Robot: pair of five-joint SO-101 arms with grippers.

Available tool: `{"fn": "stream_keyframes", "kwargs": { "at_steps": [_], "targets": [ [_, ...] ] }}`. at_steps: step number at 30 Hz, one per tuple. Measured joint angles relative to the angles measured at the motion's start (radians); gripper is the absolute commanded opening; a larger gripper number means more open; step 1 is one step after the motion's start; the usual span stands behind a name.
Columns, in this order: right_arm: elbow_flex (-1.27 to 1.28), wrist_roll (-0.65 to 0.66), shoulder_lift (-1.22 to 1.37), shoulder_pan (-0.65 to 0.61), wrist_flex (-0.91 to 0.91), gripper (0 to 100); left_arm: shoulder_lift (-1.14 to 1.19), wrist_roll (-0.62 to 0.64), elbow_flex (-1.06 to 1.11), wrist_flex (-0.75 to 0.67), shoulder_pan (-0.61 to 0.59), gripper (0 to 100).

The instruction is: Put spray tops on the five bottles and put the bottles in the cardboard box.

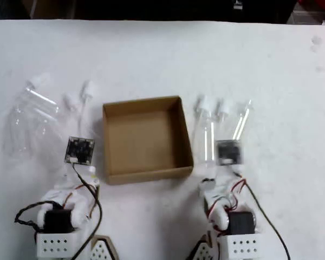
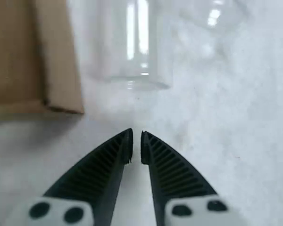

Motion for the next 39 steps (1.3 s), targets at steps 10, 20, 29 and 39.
{"fn": "stream_keyframes", "kwargs": {
  "at_steps": [10, 20, 29, 39],
  "targets": [
    [0.000, 0.008, 0.000, -0.002, 0.000, 1.6, 0.000, 0.000, 0.000, 0.000, 0.000, 5],
    [0.000, -0.216, 0.000, -0.002, 0.000, 1.6, 0.000, 0.000, 0.000, 0.000, 0.000, 5],
    [0.000, -0.216, 0.000, -0.002, 0.000, 1.8, 0.000, 0.000, 0.000, 0.000, 0.000, 5],
    [0.000, -0.219, 0.000, -0.025, -0.160, 1.9, 0.000, 0.000, 0.000, 0.000, 0.000, 5]
  ]
}}
